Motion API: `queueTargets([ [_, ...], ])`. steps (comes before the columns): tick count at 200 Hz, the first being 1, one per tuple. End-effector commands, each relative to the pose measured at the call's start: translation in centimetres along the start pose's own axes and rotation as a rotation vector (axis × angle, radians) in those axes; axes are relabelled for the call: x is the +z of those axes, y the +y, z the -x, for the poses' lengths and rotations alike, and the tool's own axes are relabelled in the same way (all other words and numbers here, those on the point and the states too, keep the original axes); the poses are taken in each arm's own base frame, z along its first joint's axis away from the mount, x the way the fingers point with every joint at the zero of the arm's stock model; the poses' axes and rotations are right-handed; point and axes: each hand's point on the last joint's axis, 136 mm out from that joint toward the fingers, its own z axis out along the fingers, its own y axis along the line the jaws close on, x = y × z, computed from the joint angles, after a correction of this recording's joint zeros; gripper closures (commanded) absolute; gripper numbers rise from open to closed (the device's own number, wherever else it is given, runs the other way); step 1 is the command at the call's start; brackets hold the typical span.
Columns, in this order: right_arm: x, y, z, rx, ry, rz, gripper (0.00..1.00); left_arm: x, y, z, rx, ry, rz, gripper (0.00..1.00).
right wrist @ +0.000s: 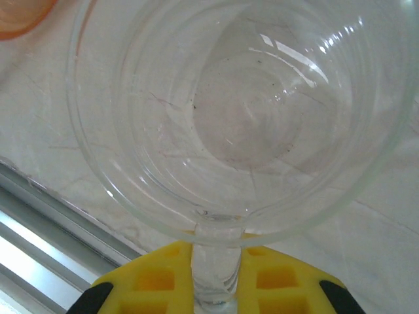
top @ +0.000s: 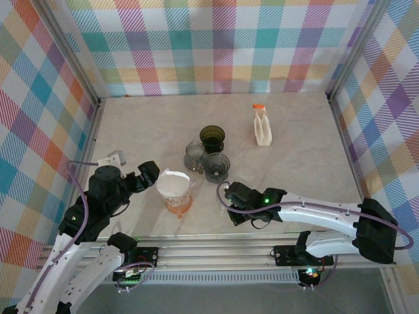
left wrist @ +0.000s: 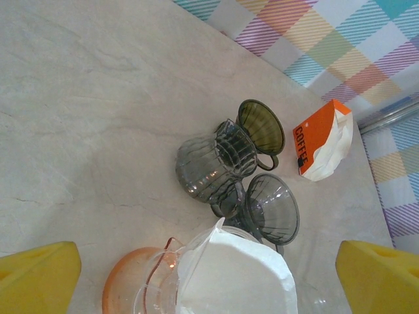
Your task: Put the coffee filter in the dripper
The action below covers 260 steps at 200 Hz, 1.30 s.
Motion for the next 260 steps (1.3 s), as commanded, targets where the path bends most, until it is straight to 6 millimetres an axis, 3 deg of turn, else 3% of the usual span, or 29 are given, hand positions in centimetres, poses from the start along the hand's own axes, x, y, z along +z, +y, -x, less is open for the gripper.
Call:
queueTargets([
  [1,0.4,0.7,0.1,-0.022,0.007,0.006,0.84,0.3,0.1,-0.2,-0.008,0.002,-0.007,0.00],
  [53,-1.3,0.3,0.9,-0.023,-0.040,-0.005,0.48,0.5,0.1,-0.4,-0.002,0.005,-0.006,0.00],
  [103,-4.7,1.0,3.6,-0.057,-0.121,-0.001,0.34,0.3,0.1,-0.2,-0.002,0.001,-0.004,0.00],
  [130,-5.0,-0.3,5.9,0.056,-0.084,-0.060,0.33,0.1,-0.1,0.0,0.000,-0.007,-0.008,0.00],
  [183,-2.6,-2.4,12.2,0.272,-0.144,-0.006,0.32,-0.6,0.3,-0.1,-0.004,-0.013,-0.006,0.00],
  [226,-0.4,-4.5,15.1,0.356,-0.170,-0.041,0.32,-0.9,0.7,-0.3,-0.004,-0.015,0.000,0.00],
  [260,1.5,-6.7,16.7,0.449,-0.180,-0.042,0.38,-1.1,0.8,-0.3,-0.007,-0.020,-0.003,0.00],
])
